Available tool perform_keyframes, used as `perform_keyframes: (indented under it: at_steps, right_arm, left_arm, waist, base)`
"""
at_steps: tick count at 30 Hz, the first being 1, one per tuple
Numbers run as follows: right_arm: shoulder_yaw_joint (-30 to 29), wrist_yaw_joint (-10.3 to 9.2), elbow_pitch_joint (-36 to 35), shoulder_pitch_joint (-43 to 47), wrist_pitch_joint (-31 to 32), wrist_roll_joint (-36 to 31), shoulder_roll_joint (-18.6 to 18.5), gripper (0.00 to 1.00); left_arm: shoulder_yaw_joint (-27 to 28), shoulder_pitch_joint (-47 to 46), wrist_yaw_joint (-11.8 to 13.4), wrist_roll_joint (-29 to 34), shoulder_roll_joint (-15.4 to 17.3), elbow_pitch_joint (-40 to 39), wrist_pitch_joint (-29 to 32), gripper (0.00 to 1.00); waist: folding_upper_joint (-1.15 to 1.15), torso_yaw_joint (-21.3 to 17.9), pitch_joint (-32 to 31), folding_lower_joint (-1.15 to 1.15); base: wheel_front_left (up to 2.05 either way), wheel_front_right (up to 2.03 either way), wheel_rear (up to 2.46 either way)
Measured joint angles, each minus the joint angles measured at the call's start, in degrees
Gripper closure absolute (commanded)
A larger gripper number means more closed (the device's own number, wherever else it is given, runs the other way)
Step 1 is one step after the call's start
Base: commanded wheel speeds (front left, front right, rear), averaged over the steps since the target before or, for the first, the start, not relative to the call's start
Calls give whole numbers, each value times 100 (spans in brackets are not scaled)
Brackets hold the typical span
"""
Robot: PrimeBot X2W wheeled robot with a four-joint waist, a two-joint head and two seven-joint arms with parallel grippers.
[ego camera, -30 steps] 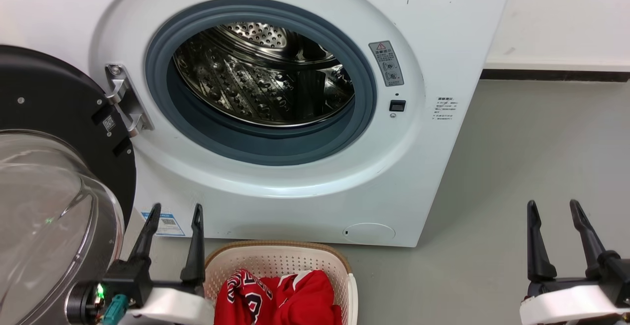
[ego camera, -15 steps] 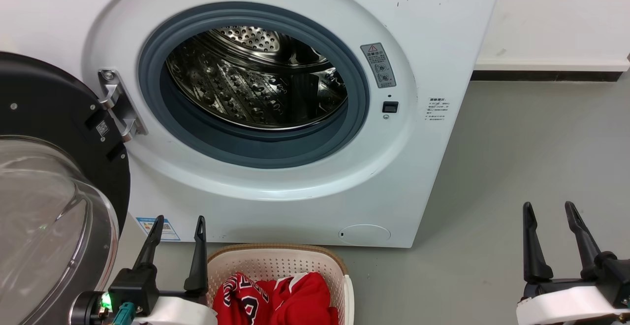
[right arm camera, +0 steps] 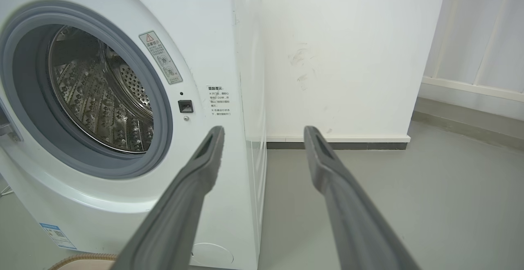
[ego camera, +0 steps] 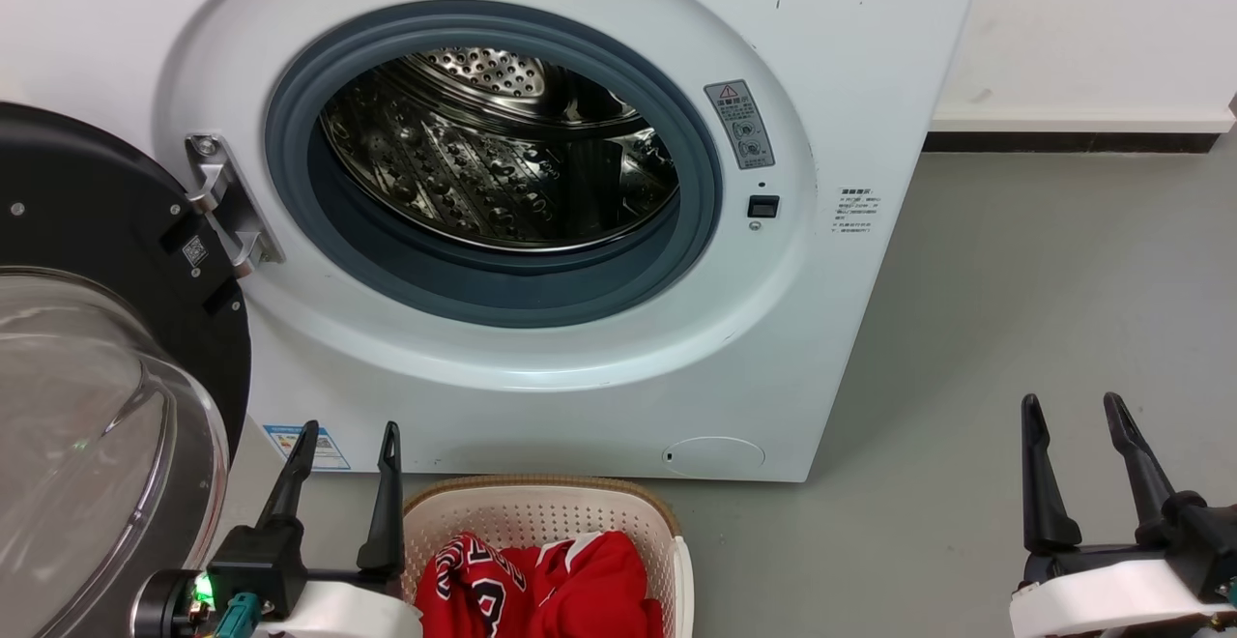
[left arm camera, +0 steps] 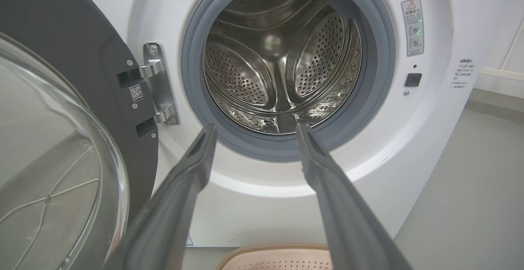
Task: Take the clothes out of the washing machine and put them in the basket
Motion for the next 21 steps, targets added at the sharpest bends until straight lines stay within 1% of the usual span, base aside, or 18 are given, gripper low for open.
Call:
perform_keyframes:
  at_steps: [1, 2, 4, 6, 21]
  right_arm:
    - [1, 0, -1, 0, 0, -3, 0, 0]
    - [1, 0, 18, 6, 0, -3, 2, 100]
    - [1, 0, 125, 44, 2, -2, 18, 100]
    - [-4, 0, 208, 62, 62, 126, 22, 100]
    - [-7, 0, 369, -21, 467, 1849, 22, 100]
  left_arm:
    - [20, 0, -15, -3, -7, -4, 0, 0]
    - [25, 1, -15, -9, -10, 11, 1, 100]
    - [15, 37, -15, -10, -14, 125, 16, 100]
    - [42, 46, -15, -144, -22, 225, 89, 100]
    - [135, -36, -66, -1868, -56, 344, 494, 100]
  waist:
    - [0, -1, 2, 0]
    - [0, -2, 3, 0]
    - [0, -2, 3, 0]
    - [0, -2, 3, 0]
    - [0, -7, 2, 0]
  base:
    - [0, 0, 0]
    - [0, 0, 0]
    - [0, 0, 0]
    - [0, 0, 0]
    - [0, 0, 0]
